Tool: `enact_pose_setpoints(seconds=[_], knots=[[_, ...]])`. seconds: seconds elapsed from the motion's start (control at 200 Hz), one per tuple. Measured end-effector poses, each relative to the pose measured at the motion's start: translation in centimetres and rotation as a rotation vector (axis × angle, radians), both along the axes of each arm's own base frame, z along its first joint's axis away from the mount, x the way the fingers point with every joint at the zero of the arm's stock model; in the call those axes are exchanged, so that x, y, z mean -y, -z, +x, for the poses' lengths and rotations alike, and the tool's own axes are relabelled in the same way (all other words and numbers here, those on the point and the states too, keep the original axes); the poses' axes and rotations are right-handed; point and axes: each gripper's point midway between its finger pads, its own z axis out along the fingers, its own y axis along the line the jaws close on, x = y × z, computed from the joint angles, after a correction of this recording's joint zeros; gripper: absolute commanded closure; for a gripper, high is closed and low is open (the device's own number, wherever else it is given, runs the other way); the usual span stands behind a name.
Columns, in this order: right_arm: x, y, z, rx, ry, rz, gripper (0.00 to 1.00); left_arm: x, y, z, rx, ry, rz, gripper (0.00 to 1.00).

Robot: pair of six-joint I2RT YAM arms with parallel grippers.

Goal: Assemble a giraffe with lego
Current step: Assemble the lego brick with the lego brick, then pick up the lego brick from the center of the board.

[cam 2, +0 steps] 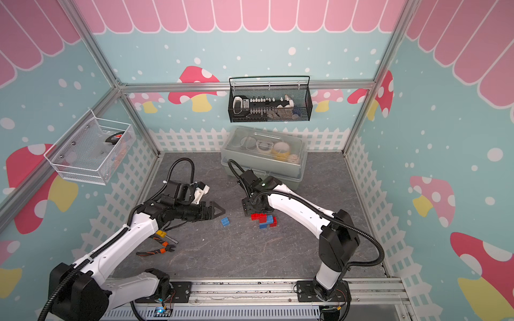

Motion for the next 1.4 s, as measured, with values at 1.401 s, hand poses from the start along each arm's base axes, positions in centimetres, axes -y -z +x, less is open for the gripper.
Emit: enact_pose_setpoints(seconds=[1.401], knots=[[-14.9, 8.1, -0.3, 0.094, -0.300, 0.002, 0.47, -10.3, 0.8, 4.7, -0.018, -0.400, 0.065, 0.01]])
